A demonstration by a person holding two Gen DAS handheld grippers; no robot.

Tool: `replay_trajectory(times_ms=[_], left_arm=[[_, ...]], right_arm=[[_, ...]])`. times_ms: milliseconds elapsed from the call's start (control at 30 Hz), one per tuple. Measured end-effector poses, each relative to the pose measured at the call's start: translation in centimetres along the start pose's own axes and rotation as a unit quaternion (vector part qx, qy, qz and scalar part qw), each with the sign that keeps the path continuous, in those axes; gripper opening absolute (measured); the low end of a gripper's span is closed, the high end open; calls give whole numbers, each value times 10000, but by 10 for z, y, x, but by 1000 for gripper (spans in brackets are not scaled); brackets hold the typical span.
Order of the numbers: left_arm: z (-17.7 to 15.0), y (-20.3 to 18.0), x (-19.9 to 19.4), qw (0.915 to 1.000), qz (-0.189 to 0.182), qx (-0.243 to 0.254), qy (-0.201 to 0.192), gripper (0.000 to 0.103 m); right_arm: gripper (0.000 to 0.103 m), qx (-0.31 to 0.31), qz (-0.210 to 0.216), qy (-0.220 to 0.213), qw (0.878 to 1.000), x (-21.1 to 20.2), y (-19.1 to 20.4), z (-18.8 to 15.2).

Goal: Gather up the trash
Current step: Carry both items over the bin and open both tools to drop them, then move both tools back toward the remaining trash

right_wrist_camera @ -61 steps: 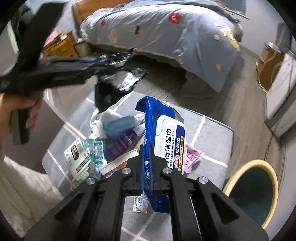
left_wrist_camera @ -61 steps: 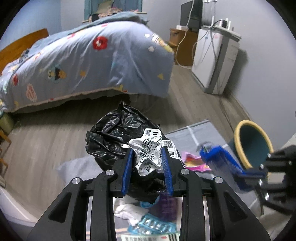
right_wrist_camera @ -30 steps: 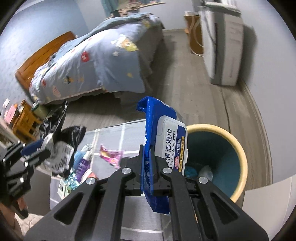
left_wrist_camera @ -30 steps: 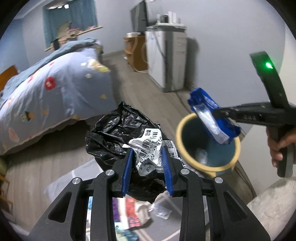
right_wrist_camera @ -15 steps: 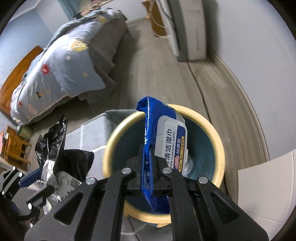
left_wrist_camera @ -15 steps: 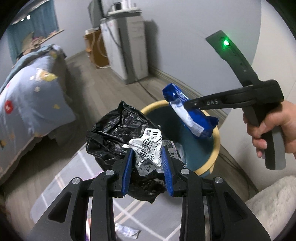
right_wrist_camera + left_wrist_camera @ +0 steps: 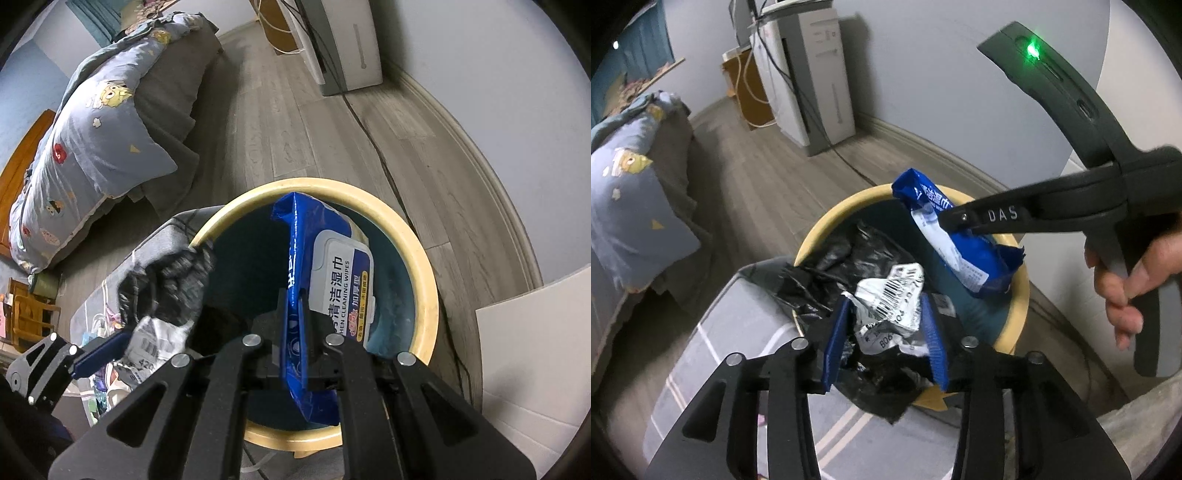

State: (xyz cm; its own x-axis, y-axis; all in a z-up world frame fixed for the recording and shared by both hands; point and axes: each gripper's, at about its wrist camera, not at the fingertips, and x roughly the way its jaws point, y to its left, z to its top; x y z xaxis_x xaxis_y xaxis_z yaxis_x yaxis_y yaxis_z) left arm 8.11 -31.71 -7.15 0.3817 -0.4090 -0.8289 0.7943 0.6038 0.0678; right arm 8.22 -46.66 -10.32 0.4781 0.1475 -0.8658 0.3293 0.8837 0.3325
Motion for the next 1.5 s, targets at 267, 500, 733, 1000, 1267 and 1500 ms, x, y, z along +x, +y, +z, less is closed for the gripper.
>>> replay_trajectory(times_ms=[267, 500, 733, 1000, 1267, 1500], left_arm=[[-12, 11, -9, 9997, 136, -184, -90, 68], [-27, 28, -33, 9979, 208, -557, -248, 85], [-50, 54, -60, 9920, 665, -1018, -337, 96], [-81, 97, -111, 9796, 1023, -1674, -439, 96], [-139, 151, -177, 9552, 1664, -2391, -532, 97], [-195, 185, -213, 9300, 2055, -3005, -499, 97]], right_arm=[[27, 99, -56, -107, 9999, -1, -1, 2], [67, 63, -163, -240, 9996, -6, 1, 2], [97, 28, -260, -424, 9988, -15, 7, 2], [97, -158, -466, -376, 9981, -24, 28, -4], [97, -674, -155, -503, 9963, -49, 96, -14], [97, -1434, 91, -651, 9875, -62, 176, -32]])
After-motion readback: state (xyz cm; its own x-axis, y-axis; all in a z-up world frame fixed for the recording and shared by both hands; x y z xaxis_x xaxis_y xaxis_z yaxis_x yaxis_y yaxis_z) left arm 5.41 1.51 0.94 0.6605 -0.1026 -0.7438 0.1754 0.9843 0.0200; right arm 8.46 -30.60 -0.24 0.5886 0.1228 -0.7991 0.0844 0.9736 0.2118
